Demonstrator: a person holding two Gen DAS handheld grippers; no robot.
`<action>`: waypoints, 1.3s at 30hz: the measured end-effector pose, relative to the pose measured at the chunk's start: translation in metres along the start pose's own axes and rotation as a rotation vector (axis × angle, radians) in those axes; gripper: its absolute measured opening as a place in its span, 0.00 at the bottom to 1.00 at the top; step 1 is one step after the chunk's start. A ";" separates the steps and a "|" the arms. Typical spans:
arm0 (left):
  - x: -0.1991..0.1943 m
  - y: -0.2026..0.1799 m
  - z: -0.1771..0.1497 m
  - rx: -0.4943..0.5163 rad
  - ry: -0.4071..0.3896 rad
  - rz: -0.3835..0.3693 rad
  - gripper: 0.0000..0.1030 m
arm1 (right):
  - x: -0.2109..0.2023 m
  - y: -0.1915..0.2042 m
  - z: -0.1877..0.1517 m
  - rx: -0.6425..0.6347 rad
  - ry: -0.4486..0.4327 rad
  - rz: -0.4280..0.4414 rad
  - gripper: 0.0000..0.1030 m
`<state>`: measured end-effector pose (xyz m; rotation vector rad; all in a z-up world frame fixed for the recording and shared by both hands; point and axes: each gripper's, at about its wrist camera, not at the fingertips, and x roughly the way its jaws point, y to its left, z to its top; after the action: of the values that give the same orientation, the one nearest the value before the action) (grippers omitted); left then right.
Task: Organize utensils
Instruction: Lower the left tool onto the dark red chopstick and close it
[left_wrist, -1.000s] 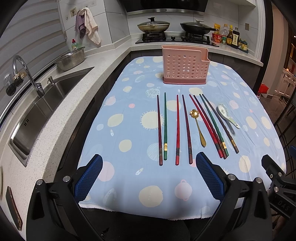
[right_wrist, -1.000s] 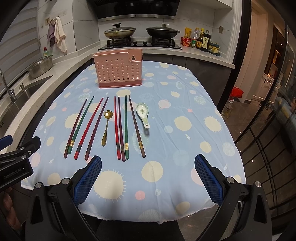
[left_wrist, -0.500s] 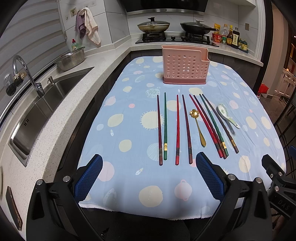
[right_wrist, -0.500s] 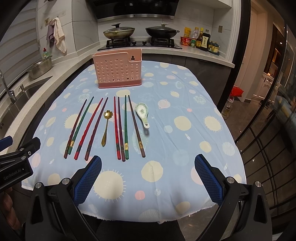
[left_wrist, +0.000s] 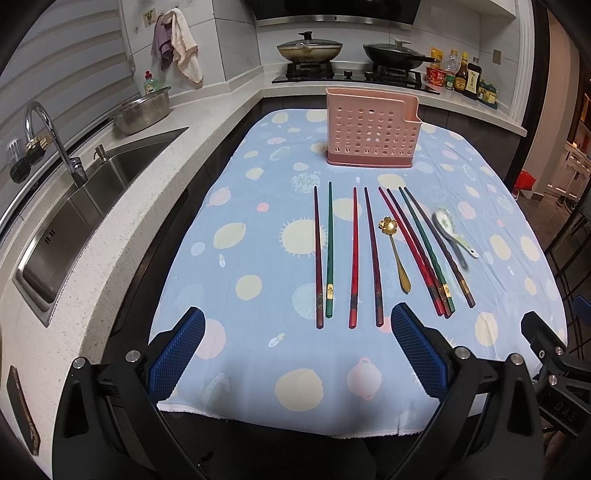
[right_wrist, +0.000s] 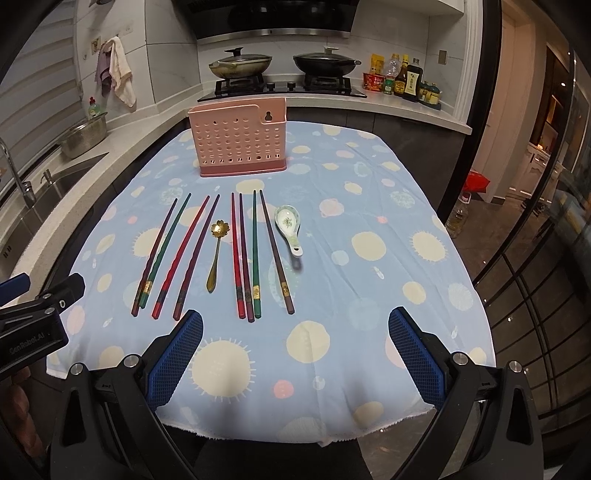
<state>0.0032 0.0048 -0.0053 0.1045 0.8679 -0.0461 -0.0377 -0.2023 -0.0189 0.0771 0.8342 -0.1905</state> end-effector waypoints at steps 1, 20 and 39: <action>0.002 0.001 0.001 0.000 0.002 -0.002 0.93 | 0.000 0.000 0.000 0.000 0.001 -0.001 0.94; 0.095 0.025 0.011 -0.016 0.111 -0.012 0.93 | 0.048 -0.003 0.009 0.027 0.072 0.015 0.94; 0.153 0.020 0.010 -0.006 0.204 -0.048 0.77 | 0.079 0.010 0.024 0.021 0.120 0.040 0.94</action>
<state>0.1115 0.0238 -0.1142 0.0841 1.0746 -0.0786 0.0341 -0.2065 -0.0617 0.1256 0.9493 -0.1583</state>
